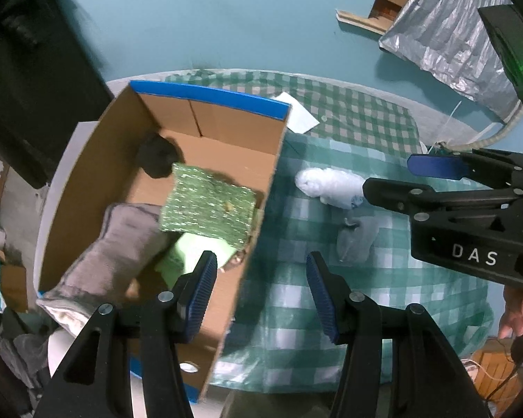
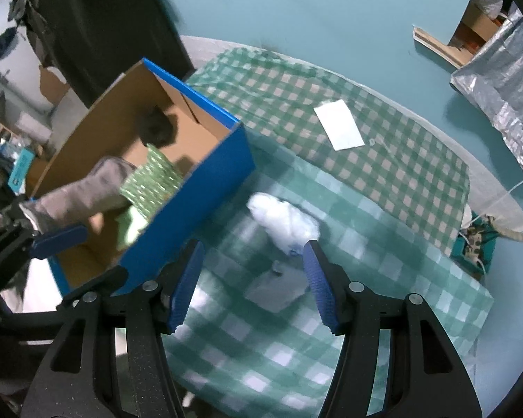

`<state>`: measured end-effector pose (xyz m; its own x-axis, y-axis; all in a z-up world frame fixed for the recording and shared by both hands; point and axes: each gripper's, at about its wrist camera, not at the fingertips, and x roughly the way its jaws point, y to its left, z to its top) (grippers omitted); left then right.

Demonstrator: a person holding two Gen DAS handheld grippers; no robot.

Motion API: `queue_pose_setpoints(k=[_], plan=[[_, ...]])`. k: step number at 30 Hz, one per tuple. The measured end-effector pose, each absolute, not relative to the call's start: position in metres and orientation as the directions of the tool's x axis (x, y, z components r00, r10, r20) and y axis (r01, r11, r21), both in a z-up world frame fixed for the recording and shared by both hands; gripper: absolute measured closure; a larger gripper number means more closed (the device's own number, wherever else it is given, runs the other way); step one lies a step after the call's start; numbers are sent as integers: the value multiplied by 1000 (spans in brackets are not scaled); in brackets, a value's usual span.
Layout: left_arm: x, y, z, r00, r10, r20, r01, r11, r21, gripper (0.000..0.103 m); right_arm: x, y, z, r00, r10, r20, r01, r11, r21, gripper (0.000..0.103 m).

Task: Organize soft objects
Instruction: 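Grasp the white plastic bag bundle with the right tool while the left tool grasps the grey sock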

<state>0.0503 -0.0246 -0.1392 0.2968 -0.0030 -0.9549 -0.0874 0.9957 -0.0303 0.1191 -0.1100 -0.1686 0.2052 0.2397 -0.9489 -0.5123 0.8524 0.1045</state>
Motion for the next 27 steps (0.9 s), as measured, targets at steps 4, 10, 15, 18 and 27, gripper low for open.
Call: queue_pose_setpoints(k=[4,10,15,18,27], plan=[[52,-39,-148,281,4,-960,-79,997,-19,49,125,-120,-181,193,223,-956,-525,846,92,43],[53,-59,-163,258,-10,-966,-90,995,-34,49,137,-126,-204,175,191,-966,-581,812,56,43],[53,-70,-180,233,8,-972,-159,987,-30,49,146,-121,-225,147,179,-973,-649,760,42,43],[53,-76,-188,238,18,-971,-212,977,-34,48,150,-114,-237,130,177,-976,-697,716,37,43],[53,-79,-214,235,67,-970,-387,922,-30,43,158,-89,-272,109,153,-982,-802,597,4,43]])
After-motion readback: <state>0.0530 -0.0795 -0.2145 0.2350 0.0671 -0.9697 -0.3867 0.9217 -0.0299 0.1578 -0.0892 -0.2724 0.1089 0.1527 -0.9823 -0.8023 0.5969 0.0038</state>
